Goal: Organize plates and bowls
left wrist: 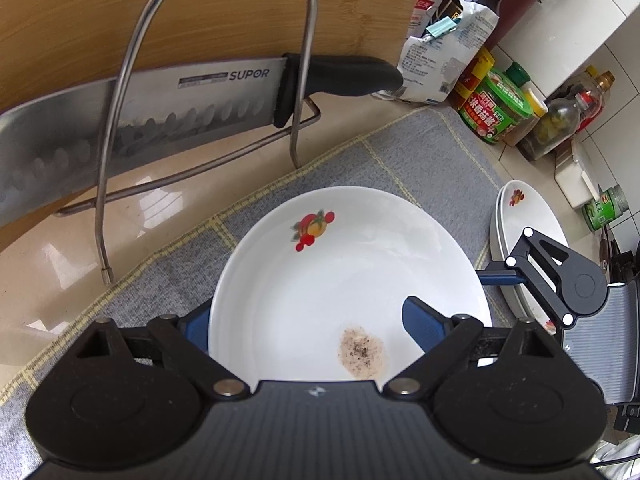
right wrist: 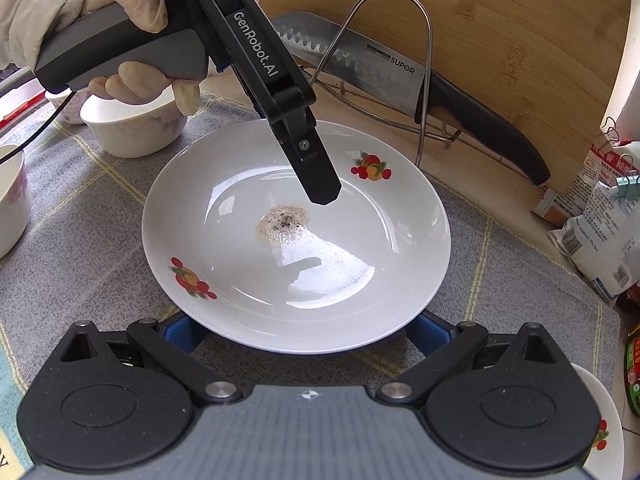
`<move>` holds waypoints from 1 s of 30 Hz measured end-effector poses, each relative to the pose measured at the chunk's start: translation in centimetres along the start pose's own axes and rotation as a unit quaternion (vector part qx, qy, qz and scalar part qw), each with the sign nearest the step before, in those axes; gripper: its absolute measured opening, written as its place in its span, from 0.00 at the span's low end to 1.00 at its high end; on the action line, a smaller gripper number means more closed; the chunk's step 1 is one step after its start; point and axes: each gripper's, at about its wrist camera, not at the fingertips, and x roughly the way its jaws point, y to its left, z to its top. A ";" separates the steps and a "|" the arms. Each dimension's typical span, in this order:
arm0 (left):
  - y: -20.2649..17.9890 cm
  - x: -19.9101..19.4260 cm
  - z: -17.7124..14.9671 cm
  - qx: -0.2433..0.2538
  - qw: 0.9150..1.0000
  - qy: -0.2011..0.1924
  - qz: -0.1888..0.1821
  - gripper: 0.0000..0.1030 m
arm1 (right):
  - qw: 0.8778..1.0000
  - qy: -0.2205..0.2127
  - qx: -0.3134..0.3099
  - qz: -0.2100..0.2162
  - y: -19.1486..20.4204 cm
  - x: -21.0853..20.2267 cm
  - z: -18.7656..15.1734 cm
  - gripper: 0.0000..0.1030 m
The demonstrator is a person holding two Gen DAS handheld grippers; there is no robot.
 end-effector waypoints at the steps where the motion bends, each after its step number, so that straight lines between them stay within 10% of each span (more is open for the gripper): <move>1: 0.0 -0.1 0.0 -0.001 1.000 -0.001 0.001 0.90 | 1.000 -0.002 0.000 0.000 0.0 -0.1 0.1 1.00; 30: -4.5 -4.4 -1.8 0.004 0.999 -0.031 0.025 0.90 | 1.000 -0.030 -0.004 -0.001 1.5 -4.7 -0.8 1.00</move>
